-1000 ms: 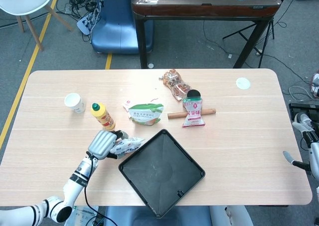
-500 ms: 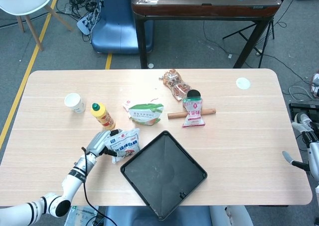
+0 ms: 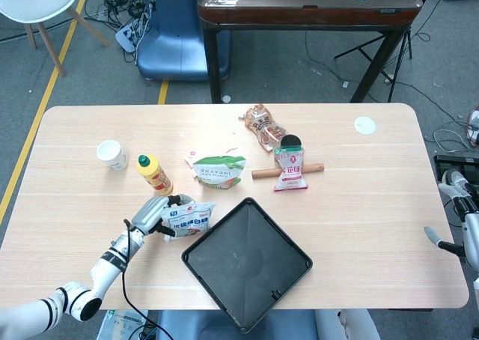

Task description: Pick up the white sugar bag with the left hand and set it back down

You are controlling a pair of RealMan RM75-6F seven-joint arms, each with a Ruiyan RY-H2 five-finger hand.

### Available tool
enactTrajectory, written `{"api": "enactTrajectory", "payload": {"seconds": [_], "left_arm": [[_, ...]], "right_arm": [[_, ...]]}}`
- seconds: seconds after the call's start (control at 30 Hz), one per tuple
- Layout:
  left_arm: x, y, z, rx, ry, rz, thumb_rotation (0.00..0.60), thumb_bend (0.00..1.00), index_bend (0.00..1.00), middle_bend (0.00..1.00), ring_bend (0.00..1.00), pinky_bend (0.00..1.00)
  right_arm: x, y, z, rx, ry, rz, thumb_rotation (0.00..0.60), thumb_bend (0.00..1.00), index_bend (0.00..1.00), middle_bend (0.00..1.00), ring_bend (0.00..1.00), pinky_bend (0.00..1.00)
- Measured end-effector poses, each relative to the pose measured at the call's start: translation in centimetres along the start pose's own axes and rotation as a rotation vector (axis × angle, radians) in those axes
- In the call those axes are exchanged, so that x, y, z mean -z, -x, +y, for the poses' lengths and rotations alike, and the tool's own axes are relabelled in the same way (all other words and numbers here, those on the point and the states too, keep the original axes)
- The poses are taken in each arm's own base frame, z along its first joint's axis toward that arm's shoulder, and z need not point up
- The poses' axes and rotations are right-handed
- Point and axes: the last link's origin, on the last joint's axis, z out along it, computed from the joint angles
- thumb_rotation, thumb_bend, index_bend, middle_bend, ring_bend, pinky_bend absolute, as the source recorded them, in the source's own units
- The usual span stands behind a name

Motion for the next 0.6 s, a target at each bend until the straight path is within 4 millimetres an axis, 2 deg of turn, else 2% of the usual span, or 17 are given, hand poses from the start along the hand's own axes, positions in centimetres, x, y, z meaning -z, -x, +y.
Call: {"api": "enactTrajectory", "payload": {"seconds": [0.2,0.6], "left_arm": [[0.0,0.2,-0.1,-0.031,0.028,-0.007,0.600,0.33,0.16,0.25,0.20,0.40],[1.2,0.3,-0.1,-0.048,0.059,-0.067,0.600,0.33,0.15,0.23,0.18,0.38]], "right_arm": [[0.0,0.0,0.1,-0.001,0.003,0.002,0.600,0.20,0.21,0.25,0.14,0.06],[0.0,0.1,0.1,-0.002,0.004,0.001,0.600,0.20,0.21,0.26,0.14,0.06]]}}
